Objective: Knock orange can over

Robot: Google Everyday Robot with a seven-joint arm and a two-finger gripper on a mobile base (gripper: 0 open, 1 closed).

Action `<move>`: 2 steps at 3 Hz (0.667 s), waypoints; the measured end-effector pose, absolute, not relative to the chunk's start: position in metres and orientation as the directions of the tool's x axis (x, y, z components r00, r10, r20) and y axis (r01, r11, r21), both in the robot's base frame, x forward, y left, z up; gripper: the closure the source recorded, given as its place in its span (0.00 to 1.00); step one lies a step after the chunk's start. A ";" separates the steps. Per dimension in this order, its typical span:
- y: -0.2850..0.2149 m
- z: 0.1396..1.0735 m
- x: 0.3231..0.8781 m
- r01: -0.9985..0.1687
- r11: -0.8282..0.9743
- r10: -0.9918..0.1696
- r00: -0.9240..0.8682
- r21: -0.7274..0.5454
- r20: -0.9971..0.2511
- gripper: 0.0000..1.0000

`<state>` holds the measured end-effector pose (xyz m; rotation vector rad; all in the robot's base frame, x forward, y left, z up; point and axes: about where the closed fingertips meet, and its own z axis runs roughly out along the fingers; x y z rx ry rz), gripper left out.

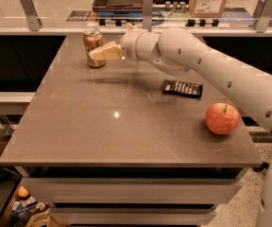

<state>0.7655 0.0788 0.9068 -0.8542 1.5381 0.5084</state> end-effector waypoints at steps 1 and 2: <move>0.093 0.901 0.772 -0.788 0.607 -0.154 0.013 -0.105 -0.988 0.00; 0.125 0.894 0.775 -0.827 0.560 -0.094 -0.014 -0.041 -0.995 0.00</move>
Offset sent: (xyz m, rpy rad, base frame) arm 0.0138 0.0329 -0.0158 0.1747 0.0342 0.1004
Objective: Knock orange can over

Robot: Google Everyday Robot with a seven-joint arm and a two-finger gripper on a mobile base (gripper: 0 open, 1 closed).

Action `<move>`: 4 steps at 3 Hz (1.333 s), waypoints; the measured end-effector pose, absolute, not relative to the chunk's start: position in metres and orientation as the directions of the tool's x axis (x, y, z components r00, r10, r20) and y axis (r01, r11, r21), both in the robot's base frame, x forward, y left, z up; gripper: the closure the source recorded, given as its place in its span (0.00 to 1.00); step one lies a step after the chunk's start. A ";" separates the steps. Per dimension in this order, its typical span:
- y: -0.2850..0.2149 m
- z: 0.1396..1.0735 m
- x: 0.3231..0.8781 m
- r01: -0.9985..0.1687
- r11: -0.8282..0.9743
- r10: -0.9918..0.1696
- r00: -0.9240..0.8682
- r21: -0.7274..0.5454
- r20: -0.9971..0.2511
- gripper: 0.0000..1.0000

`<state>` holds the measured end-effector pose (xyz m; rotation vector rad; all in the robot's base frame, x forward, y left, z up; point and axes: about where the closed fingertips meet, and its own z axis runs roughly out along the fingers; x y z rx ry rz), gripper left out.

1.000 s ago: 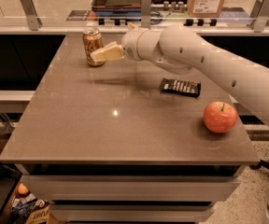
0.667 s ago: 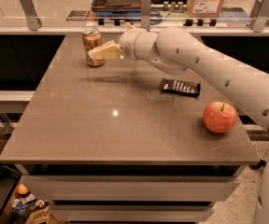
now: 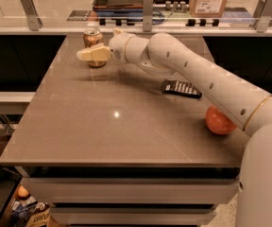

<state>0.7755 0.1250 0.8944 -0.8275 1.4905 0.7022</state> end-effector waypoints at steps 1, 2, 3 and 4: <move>0.128 0.895 0.778 -0.833 0.552 -0.086 -0.012 -0.038 -0.996 0.00; 0.131 0.895 0.777 -0.835 0.549 -0.085 -0.012 -0.037 -0.996 0.18; 0.134 0.895 0.777 -0.837 0.546 -0.085 -0.012 -0.037 -0.996 0.41; 0.136 0.895 0.776 -0.839 0.543 -0.085 -0.012 -0.036 -0.996 0.64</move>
Offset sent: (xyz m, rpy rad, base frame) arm 0.0023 0.0029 0.0003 0.0072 -0.0010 0.0084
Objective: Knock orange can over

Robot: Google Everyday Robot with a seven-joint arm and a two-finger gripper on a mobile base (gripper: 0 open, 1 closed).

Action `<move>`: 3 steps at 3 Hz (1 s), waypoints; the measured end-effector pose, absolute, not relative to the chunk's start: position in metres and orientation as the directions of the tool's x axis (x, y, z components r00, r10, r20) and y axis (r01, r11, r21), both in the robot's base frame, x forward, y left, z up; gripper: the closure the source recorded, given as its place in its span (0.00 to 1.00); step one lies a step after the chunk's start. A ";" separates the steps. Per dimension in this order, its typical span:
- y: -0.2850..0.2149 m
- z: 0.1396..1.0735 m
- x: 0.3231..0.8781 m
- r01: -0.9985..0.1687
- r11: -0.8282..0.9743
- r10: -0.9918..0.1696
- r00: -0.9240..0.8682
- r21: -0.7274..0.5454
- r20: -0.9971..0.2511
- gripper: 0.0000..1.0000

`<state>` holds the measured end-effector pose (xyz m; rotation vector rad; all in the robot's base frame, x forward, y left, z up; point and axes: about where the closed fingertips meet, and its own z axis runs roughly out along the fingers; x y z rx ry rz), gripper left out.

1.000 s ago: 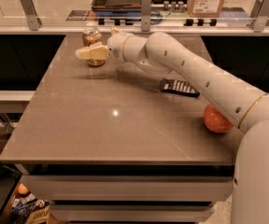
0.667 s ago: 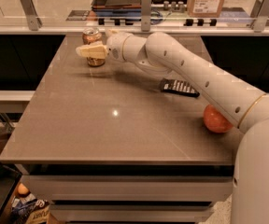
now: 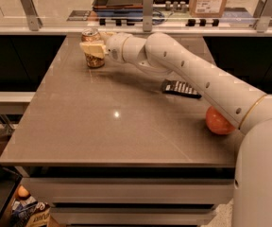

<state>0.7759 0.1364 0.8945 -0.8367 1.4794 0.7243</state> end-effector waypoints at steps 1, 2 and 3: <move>0.139 0.894 0.775 -0.841 0.540 -0.084 -0.012 -0.035 -0.996 0.87; 0.142 0.894 0.774 -0.843 0.537 -0.084 -0.012 -0.035 -0.996 1.00; 0.142 0.894 0.774 -0.843 0.537 -0.084 -0.012 -0.035 -0.996 1.00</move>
Offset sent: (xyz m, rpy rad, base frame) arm -0.0006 0.0024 -0.0001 0.0004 0.0004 0.0033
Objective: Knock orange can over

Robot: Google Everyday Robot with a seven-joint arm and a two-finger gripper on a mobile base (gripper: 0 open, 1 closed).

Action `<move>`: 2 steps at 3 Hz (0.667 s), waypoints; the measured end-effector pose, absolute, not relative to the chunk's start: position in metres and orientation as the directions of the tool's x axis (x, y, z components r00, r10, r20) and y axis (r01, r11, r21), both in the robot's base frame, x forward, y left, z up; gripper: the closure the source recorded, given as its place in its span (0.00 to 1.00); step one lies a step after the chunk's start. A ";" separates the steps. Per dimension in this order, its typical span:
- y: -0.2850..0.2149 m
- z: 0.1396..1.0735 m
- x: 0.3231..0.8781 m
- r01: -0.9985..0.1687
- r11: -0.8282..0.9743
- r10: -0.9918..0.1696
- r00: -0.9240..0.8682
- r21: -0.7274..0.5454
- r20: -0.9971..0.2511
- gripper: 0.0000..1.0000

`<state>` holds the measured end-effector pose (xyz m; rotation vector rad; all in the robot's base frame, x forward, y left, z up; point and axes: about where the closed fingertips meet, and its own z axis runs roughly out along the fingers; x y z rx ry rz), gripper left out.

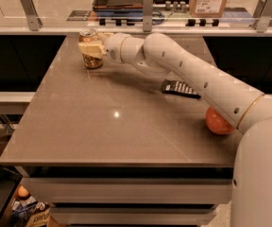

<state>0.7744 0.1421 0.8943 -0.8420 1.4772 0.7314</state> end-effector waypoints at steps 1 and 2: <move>0.139 0.904 0.774 -0.843 0.536 -0.102 -0.006 -0.050 -0.995 1.00; 0.131 0.917 0.772 -0.836 0.543 -0.143 -0.007 -0.073 -0.990 1.00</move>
Offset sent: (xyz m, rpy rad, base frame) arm -0.0009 -0.0320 0.0405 -0.1168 -0.0069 -0.0446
